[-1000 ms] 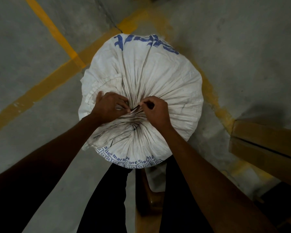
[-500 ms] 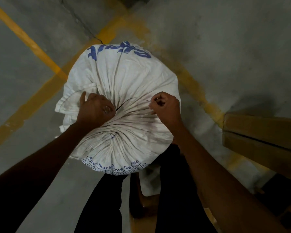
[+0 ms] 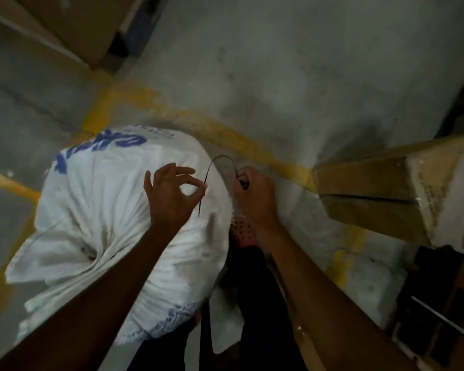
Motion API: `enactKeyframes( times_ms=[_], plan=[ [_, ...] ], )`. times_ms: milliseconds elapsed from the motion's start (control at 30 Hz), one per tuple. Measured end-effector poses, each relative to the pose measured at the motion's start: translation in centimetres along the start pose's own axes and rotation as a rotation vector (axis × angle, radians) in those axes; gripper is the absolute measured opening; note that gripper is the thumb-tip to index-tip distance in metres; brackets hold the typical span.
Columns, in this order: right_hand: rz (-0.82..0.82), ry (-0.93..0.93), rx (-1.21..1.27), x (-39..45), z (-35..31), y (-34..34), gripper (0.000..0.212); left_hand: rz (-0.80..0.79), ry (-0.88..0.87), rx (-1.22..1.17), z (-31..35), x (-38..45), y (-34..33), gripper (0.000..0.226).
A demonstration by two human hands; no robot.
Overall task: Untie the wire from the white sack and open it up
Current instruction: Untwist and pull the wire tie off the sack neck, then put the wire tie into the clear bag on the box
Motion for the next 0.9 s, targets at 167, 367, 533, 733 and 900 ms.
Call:
enactKeyframes(
  times_ms=[167, 367, 533, 733, 900],
  plan=[
    [0.185, -0.08, -0.09, 1.2, 8.6, 12.0, 0.019, -0.122, -0.007, -0.094, 12.5, 1.3, -9.9, 0.022],
    [0.554, -0.149, -0.258, -3.3, 17.3, 28.8, 0.014, -0.321, -0.1, -0.254, 29.8, -1.6, -21.5, 0.029],
    [0.717, -0.362, -0.136, -8.1, 26.1, 40.5, 0.017, -0.418, -0.248, -0.325, 42.7, -5.5, -29.1, 0.026],
    [0.763, -0.576, -0.042, -9.3, 33.4, 47.2, 0.01, -0.524, -0.27, -0.357, 52.2, -9.2, -36.6, 0.027],
    [0.541, -0.661, -0.228, -6.7, 37.1, 46.3, 0.014, -0.448, -0.417, -0.074, 51.7, -8.5, -40.4, 0.007]
  ],
)
Point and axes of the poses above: each hand's wrist, its own x-axis towards the middle knuckle, its own y-axis out of the back of the hand, z = x × y, the point moved 9 cm from there along x, towards the middle knuckle, and after that the axes turned 2 degrees about -x, right-handed, at the moved point
